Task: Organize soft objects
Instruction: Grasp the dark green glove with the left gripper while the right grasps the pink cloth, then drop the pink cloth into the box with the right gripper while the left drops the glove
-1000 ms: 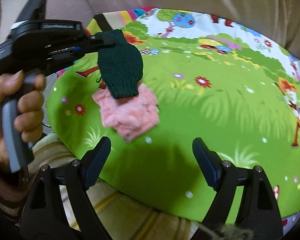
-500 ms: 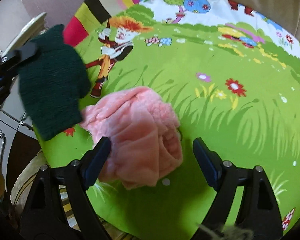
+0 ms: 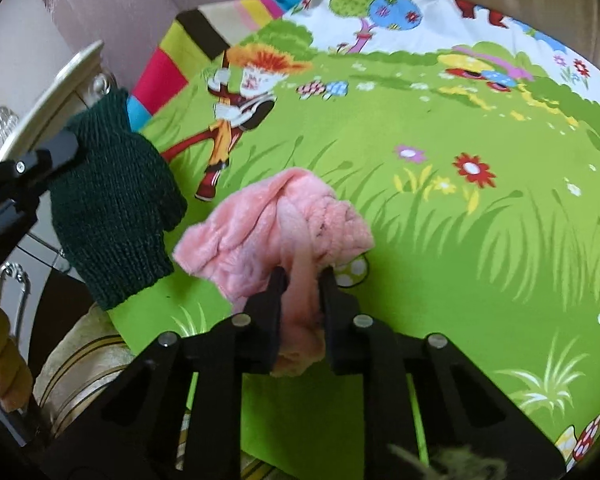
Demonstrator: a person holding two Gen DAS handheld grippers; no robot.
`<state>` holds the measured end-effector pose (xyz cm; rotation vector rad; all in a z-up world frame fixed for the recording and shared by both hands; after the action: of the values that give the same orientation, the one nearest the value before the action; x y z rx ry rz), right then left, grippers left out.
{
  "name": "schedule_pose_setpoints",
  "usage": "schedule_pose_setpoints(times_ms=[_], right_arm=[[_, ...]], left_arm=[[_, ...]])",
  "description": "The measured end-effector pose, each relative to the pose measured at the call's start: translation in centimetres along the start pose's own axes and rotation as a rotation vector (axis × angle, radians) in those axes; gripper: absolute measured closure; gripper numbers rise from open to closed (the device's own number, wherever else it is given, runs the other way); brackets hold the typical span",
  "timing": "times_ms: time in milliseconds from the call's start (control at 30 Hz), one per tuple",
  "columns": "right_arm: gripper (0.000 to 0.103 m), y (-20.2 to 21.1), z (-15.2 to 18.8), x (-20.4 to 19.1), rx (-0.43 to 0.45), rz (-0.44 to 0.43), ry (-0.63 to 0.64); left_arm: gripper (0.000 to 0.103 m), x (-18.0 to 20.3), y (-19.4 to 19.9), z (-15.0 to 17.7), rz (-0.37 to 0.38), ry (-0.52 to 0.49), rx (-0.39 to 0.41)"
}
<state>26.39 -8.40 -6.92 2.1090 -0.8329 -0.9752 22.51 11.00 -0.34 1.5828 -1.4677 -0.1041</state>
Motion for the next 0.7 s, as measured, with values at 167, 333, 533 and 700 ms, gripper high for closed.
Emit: schedule_pose_setpoints(times_ms=[167, 333, 533, 700], right_arm=[[0.085, 2.1, 0.4, 0.9, 0.037, 0.008, -0.030], [0.086, 5.0, 0.9, 1.6, 0.093, 0.045, -0.042], [0.086, 8.1, 2.0, 1.8, 0.144, 0.088, -0.045], [0.086, 10.7, 3.3, 2.6, 0.181, 0.134, -0.059]], left_arm=[[0.094, 0.5, 0.6, 0.4, 0.008, -0.002, 0.002], [0.094, 1.2, 1.0, 1.0, 0.023, -0.009, -0.006], [0.094, 3.3, 1.6, 2.1, 0.053, -0.043, -0.015], [0.094, 5.0, 2.1, 3.5, 0.074, -0.067, -0.031]])
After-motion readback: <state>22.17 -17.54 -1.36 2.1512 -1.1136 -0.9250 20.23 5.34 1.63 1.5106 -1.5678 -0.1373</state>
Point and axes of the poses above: each gripper's, at about its wrist camera, not at the fingertips, and y roughly against the way its jaws point, x to its right, z to its underside, the point moved 6 cm from there along -y, roughly the way its jaws point, and after that the axes turned 9 degrees about -z, right-handed, at the moved point
